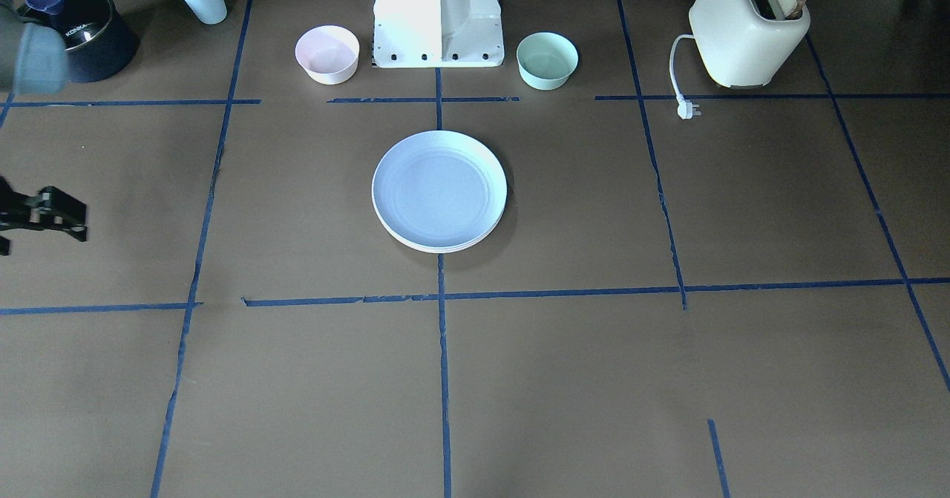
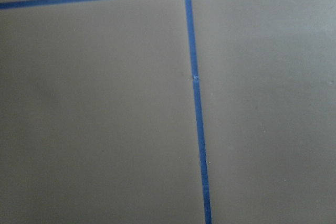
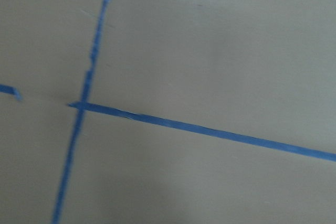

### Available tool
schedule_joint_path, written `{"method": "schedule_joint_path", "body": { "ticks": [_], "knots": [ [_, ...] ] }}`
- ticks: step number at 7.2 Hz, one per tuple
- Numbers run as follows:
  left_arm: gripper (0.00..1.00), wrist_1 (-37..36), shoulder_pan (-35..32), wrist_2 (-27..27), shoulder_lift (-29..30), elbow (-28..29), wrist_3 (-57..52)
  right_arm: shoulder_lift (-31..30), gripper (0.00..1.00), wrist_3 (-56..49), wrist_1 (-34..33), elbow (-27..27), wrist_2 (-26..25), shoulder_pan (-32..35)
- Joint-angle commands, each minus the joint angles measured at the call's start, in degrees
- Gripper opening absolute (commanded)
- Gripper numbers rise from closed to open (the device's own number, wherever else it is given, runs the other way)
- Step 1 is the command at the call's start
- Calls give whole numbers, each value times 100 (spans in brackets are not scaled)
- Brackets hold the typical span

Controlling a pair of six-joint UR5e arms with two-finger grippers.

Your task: Stack three plates with pink and blue

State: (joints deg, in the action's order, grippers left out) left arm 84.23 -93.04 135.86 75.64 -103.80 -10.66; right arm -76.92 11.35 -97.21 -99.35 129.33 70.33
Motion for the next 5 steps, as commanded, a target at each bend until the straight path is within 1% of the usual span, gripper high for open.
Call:
{"method": "schedule_joint_path", "body": {
  "ticks": [1, 2, 3, 4, 5],
  "knots": [
    [100, 15, 5, -7, 47, 141, 11, -776, 100, -2120, -343, 12, 39, 1180],
    [100, 15, -4, -7, 47, 98, 11, -1181, 100, -2424, -308, -23, 179, 1568],
    [100, 15, -4, -7, 47, 80, 11, -1715, 100, -2522, -273, -137, 293, 1824],
    [100, 15, 5, -7, 56, 62, 2, -2234, 100, -2436, -38, -286, 320, 1879],
    [100, 23, 5, -7, 39, 53, -15, -2370, 100, -2401, 165, -287, 321, 1879]
  ]
}}
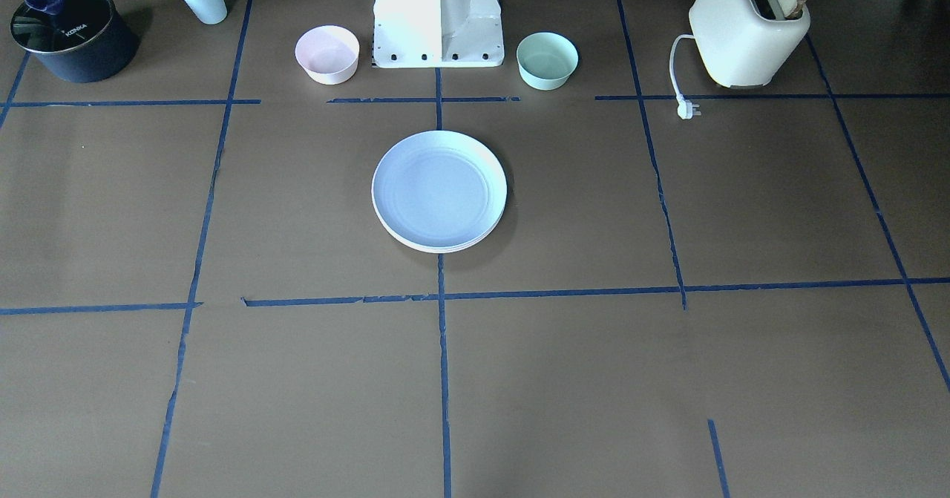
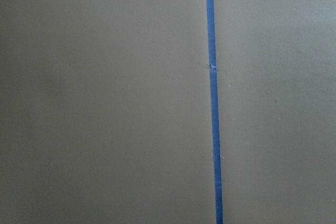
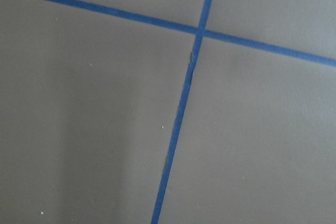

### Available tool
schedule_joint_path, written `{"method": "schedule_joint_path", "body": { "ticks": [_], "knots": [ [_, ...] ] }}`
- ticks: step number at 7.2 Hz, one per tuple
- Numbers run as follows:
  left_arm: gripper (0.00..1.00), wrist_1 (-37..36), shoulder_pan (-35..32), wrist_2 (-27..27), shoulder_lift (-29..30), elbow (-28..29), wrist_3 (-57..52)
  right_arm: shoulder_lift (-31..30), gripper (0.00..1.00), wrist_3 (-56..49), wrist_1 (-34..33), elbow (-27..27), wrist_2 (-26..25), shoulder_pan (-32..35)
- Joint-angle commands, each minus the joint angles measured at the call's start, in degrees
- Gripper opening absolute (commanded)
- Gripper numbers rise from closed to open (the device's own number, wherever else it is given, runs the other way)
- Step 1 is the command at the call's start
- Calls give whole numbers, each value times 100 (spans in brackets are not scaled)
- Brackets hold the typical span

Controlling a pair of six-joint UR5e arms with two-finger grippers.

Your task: Stack three plates with pink and blue

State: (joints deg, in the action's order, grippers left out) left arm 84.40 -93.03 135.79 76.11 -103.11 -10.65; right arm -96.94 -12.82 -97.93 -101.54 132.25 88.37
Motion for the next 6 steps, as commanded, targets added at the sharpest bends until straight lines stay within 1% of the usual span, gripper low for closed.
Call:
{"method": "schedule_joint_path", "body": {
  "ticks": [1, 6],
  "knots": [
    [100, 7, -5, 0, -9, -25, -16, -378, 100, 52, 240, -85, 38, 75],
    [100, 7, -5, 26, -18, -25, -16, -387, 100, 43, 248, -76, 161, 75]
  ]
}}
